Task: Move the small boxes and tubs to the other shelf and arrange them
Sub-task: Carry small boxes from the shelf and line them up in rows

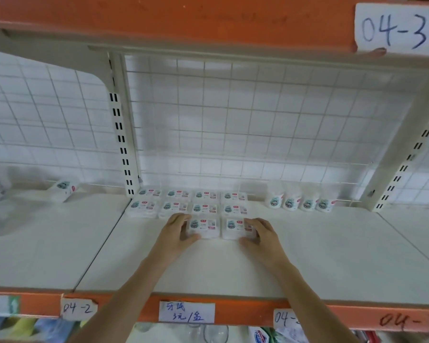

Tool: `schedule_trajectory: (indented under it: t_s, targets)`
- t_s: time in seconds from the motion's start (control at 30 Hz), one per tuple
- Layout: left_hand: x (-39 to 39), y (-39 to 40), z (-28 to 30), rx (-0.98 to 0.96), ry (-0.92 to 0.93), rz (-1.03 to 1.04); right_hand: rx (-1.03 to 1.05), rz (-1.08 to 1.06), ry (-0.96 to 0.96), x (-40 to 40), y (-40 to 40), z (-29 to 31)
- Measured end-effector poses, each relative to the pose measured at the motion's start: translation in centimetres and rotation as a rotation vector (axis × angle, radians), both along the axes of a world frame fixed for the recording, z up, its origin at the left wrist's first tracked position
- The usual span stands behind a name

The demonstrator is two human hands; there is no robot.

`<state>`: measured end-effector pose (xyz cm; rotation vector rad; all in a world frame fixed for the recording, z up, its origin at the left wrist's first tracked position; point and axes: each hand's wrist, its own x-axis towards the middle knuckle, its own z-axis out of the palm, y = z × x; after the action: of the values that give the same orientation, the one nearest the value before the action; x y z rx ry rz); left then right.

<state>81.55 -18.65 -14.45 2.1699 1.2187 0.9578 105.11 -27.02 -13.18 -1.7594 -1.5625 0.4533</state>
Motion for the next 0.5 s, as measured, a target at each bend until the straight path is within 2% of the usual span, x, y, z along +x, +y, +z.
schedule_trajectory:
  t_s: [0.33,0.5]
  targets:
    - [0.31,0.07,-0.57,0.047,0.054,0.005,0.034,-0.011,-0.039,0.06,0.23,-0.44]
    - [-0.09,-0.07,-0.11,-0.090,-0.024,-0.071,-0.017,-0.011,-0.022,-0.49,-0.24,0.15]
